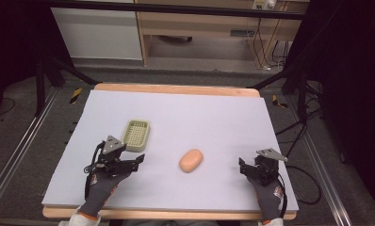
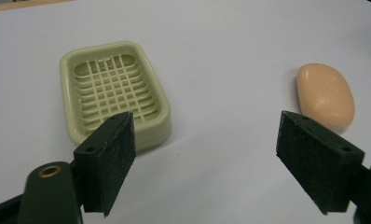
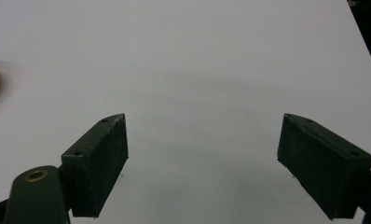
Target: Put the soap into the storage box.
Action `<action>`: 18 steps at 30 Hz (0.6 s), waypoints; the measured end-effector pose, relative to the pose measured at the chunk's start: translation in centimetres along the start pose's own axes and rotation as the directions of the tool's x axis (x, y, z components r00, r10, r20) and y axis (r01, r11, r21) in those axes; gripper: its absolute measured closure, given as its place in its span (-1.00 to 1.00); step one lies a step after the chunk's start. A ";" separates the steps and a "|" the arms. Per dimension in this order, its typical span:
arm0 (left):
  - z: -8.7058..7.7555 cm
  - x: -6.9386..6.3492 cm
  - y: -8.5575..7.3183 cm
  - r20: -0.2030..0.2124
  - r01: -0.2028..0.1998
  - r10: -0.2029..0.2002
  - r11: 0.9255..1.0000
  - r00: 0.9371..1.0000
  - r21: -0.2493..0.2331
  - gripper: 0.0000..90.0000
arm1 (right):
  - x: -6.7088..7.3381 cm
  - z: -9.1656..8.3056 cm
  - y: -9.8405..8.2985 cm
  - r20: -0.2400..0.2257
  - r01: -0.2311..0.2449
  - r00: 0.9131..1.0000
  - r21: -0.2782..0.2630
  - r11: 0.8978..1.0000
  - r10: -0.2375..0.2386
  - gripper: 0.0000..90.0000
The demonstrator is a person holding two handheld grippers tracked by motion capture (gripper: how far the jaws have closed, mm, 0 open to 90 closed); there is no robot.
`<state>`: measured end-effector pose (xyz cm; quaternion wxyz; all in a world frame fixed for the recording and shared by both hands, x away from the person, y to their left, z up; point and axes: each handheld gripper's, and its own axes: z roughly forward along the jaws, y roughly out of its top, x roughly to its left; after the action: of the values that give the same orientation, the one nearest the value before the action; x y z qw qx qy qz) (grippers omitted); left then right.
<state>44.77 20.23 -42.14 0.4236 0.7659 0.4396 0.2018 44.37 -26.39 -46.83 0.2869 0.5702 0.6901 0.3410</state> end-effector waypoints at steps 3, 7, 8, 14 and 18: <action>0.3 -0.4 0.4 0.009 -0.008 0.008 1.000 1.000 -0.002 -0.58 | 0.0 0.0 0.0 0.002 -0.005 1.000 -0.002 1.000 0.005 -0.64; 0.5 -1.0 1.0 0.021 -0.021 0.021 1.000 1.000 -0.007 -0.58 | 0.0 0.0 0.0 0.006 -0.004 1.000 -0.002 1.000 0.004 -0.64; 0.6 -1.2 1.2 0.024 -0.024 0.024 1.000 0.999 -0.010 -0.58 | 0.0 0.0 0.0 0.005 -0.005 1.000 -0.003 1.000 0.005 -0.64; 1.1 -2.1 1.8 0.042 -0.036 0.037 0.999 0.998 -0.008 -0.59 | 0.0 0.0 0.0 0.010 -0.004 1.000 -0.002 1.000 0.004 -0.65; 1.7 -2.7 1.8 0.048 -0.067 0.066 0.998 0.997 0.013 -0.59 | 0.0 0.0 0.0 0.009 -0.001 1.000 -0.002 1.000 0.001 -0.65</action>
<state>45.37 16.66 -41.43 0.4211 0.7877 0.4054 0.1943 44.37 -26.36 -46.82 0.2906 0.5716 0.6882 0.3393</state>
